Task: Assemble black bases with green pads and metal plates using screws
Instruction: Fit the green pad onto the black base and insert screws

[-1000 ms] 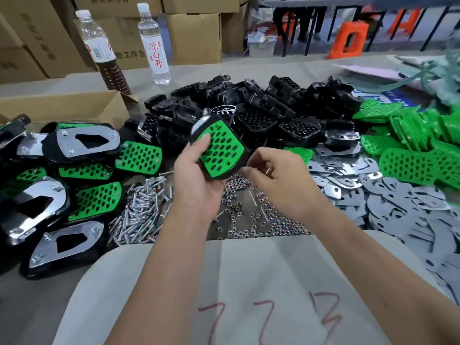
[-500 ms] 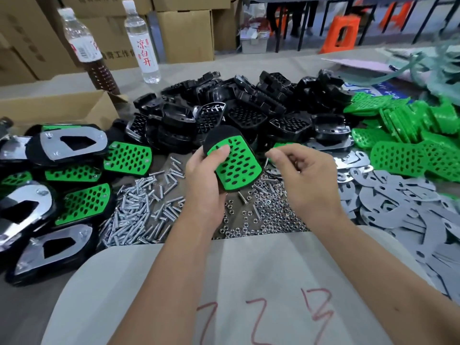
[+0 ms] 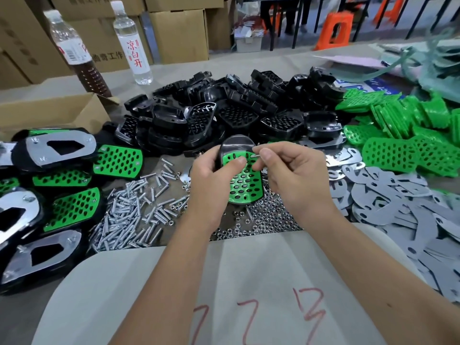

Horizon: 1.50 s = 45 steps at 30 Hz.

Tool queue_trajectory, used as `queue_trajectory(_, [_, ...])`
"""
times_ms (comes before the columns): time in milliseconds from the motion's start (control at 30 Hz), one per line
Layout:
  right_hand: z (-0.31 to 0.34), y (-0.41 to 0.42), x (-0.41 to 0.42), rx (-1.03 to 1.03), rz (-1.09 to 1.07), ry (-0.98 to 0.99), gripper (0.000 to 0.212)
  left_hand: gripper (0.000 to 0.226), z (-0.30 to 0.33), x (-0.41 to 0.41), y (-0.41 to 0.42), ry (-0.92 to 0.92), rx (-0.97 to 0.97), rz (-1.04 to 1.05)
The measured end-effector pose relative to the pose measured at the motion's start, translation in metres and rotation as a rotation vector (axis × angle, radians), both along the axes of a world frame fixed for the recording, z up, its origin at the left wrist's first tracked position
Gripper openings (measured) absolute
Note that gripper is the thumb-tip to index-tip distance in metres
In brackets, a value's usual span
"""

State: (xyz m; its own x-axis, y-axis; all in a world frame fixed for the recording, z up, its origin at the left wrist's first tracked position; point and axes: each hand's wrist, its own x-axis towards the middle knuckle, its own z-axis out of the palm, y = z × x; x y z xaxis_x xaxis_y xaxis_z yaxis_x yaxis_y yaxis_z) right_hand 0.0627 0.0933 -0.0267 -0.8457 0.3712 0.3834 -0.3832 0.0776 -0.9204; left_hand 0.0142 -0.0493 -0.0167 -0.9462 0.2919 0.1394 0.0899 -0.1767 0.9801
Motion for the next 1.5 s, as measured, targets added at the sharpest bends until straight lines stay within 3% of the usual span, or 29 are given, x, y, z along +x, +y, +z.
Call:
queue_trajectory(233, [0.002, 0.006, 0.0, -0.049, 0.055, -0.032, 0.011, 0.018, -0.001, -0.001, -0.003, -0.018, 0.046, -0.003])
queue_trajectory(367, [0.002, -0.002, 0.002, 0.161, 0.038, 0.0, 0.01, 0.013, -0.002, 0.0, -0.002, 0.04, -0.004, -0.045])
queue_trajectory(600, [0.005, -0.002, 0.001, -0.233, 0.156, -0.029, 0.016, 0.016, 0.001, 0.001, -0.004, -0.092, 0.096, -0.004])
queue_trajectory(800, [0.004, 0.001, 0.003, 0.034, 0.028, -0.072, 0.019, 0.016, 0.001, 0.001, -0.005, -0.076, 0.083, 0.048])
queue_trajectory(1067, [0.014, -0.011, 0.007, 0.722, -0.373, 0.061, 0.015, 0.011, -0.004, 0.006, 0.0, 0.342, -0.129, 0.209])
queue_trajectory(1133, [0.015, -0.015, 0.007, 0.757, -0.385, 0.029, 0.017, 0.009, -0.005, 0.006, -0.001, 0.464, -0.196, 0.264])
queue_trajectory(1267, [0.014, -0.012, 0.005, 0.371, -0.271, -0.191, 0.019, 0.003, -0.004, 0.003, -0.002, 0.679, -0.333, 0.29])
queue_trajectory(1300, [0.014, -0.011, 0.006, 0.366, -0.265, -0.197, 0.019, 0.005, -0.004, 0.002, -0.002, 0.715, -0.364, 0.28])
queue_trajectory(1400, [0.016, -0.013, 0.008, 0.647, -0.352, -0.065, 0.016, 0.008, -0.005, 0.0, -0.001, 0.721, -0.38, 0.269])
queue_trajectory(1500, [0.016, -0.017, 0.007, 0.785, -0.395, 0.042, 0.016, 0.008, -0.006, 0.0, 0.0, 0.653, -0.327, 0.283])
